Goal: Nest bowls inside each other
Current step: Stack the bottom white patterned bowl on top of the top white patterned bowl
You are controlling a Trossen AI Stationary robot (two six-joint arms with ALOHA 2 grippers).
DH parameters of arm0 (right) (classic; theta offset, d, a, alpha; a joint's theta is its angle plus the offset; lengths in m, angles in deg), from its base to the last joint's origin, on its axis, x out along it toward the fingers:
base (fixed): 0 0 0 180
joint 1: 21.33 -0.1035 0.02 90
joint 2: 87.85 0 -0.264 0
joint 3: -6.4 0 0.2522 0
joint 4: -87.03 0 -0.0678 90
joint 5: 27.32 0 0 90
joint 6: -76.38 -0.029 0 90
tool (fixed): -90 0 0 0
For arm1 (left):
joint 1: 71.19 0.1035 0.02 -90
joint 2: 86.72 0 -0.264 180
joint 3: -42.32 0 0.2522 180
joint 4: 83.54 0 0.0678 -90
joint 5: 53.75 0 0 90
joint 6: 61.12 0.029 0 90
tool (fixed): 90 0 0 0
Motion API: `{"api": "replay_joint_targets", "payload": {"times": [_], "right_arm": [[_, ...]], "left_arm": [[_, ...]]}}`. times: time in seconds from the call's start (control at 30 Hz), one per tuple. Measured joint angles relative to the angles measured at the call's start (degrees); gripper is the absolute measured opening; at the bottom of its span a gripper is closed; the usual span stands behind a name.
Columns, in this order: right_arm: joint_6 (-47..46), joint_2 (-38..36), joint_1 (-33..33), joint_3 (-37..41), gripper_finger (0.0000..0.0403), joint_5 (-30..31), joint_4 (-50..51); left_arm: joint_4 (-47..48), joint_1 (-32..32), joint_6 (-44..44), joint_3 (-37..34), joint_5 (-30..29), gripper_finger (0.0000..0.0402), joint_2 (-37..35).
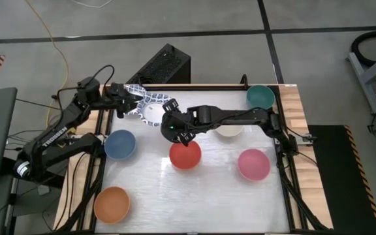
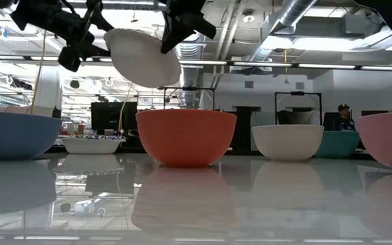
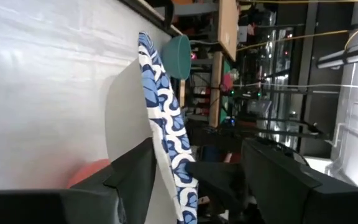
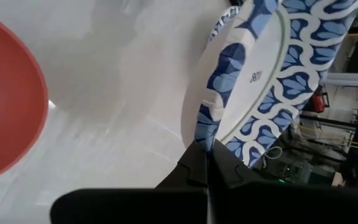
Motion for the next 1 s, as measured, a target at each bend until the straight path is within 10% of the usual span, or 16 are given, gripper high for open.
{"api": "replay_joint_targets", "payload": {"times": [1.0], "right_arm": [[-3.5, 0.0, -2.0, 0.0, 0.0011, 1.4, 0.4]], "left_arm": [[3.0, -1.2, 5.9, 0.0, 4.3, 0.0005, 2.8]]}}
